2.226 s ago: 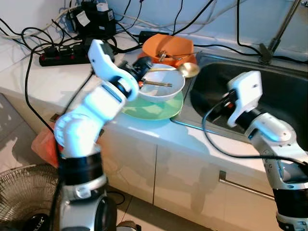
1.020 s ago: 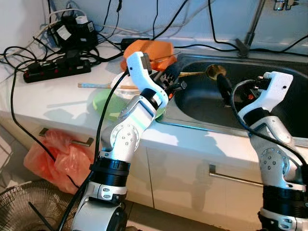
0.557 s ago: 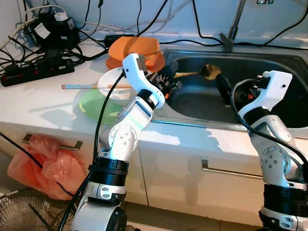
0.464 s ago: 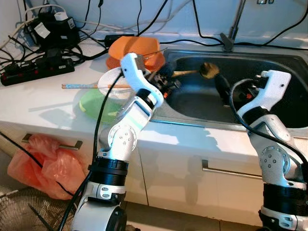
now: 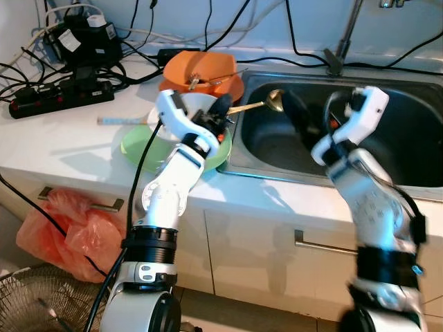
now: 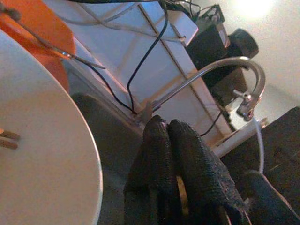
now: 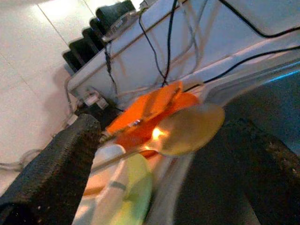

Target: Kitchen organization

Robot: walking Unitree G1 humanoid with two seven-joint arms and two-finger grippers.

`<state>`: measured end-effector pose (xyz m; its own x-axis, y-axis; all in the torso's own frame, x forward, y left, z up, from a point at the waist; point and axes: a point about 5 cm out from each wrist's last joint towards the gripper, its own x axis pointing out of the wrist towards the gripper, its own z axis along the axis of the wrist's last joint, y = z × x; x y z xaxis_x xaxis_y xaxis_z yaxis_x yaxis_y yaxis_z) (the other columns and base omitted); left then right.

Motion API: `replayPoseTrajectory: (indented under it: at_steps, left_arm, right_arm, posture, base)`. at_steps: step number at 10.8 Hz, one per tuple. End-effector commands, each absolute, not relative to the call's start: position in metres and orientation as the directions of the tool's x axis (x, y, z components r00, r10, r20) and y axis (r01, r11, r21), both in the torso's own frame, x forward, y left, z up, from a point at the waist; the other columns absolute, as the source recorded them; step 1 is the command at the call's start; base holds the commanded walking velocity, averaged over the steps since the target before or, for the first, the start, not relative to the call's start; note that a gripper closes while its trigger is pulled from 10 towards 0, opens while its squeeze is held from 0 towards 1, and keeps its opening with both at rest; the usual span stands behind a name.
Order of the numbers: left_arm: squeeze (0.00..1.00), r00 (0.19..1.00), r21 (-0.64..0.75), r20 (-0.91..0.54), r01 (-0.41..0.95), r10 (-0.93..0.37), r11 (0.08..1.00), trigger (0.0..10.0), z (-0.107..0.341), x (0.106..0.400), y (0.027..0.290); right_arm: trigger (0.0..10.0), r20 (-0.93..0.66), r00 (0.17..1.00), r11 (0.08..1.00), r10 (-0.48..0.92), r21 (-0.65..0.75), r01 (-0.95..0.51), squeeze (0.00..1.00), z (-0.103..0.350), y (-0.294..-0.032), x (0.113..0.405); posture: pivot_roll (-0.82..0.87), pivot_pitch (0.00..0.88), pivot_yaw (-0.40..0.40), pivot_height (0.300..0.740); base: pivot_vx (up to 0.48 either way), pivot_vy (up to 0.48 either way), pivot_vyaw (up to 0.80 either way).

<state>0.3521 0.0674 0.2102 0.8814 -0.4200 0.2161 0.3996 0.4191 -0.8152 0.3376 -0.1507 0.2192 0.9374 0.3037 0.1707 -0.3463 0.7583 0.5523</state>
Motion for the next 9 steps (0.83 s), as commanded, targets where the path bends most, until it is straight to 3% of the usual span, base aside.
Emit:
replayPoseTrajectory:
  at_steps: [1,8,9]
  left_arm:
    - [0.00,0.842,-0.875,0.254,0.410,-0.476,0.258,0.0,0.211,0.344,0.034]
    - [0.00,0.764,-0.891,0.300,0.439,-0.571,0.119,0.0,0.218,0.332,0.020]
    - [0.00,0.750,-0.894,0.295,0.435,-0.592,0.107,0.0,0.218,0.328,0.019]
  right_arm:
    - [10.0,0.163,0.941,0.723,0.296,0.605,-0.333,0.00,0.220,-0.151,0.342]
    - [10.0,0.155,0.942,0.667,0.298,0.672,-0.322,0.00,0.217,-0.147,0.346]
    - [0.0,0.166,0.946,0.670,0.279,0.672,-0.315,0.00,0.218,-0.150,0.347]
  posture:
    - [0.07,0.036,0.044,0.740]
    - [0.08,0.046,0.042,0.740]
    - [0.08,0.048,0.041,0.740]
  base:
    - [0.000,0.000,0.00]
    - [0.000,0.000,0.00]
    - [0.000,0.000,0.00]
